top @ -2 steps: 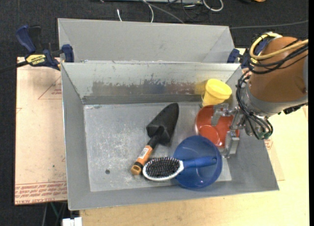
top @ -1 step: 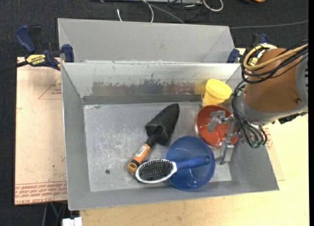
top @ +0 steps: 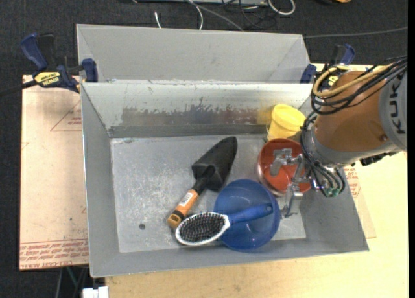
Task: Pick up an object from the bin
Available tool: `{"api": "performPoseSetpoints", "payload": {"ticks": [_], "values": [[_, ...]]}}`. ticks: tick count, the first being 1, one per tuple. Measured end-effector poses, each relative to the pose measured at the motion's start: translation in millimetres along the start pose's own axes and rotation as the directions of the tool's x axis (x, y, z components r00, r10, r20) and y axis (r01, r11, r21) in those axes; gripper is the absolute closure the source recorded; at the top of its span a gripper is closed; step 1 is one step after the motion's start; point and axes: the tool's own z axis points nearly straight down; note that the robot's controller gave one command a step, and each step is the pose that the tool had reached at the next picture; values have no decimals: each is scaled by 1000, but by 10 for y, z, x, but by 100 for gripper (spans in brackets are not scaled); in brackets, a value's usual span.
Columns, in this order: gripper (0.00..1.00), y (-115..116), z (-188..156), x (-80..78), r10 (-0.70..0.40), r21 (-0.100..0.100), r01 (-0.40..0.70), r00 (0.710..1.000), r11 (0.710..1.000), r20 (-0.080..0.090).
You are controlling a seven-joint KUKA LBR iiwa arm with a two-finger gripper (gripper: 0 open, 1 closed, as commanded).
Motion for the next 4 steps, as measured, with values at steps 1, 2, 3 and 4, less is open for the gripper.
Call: {"api": "performPoseSetpoints", "payload": {"ticks": [1,2,3,4], "values": [[0,6,88,-67,12,0,-12,1000,1000,5],[0,-132,422,-504,27,-1,-27,1000,1000,4],[0,-27,639,-302,-91,-1,91,996,996,5],[0,144,737,-602,38,-2,-38,999,999,3]]}}
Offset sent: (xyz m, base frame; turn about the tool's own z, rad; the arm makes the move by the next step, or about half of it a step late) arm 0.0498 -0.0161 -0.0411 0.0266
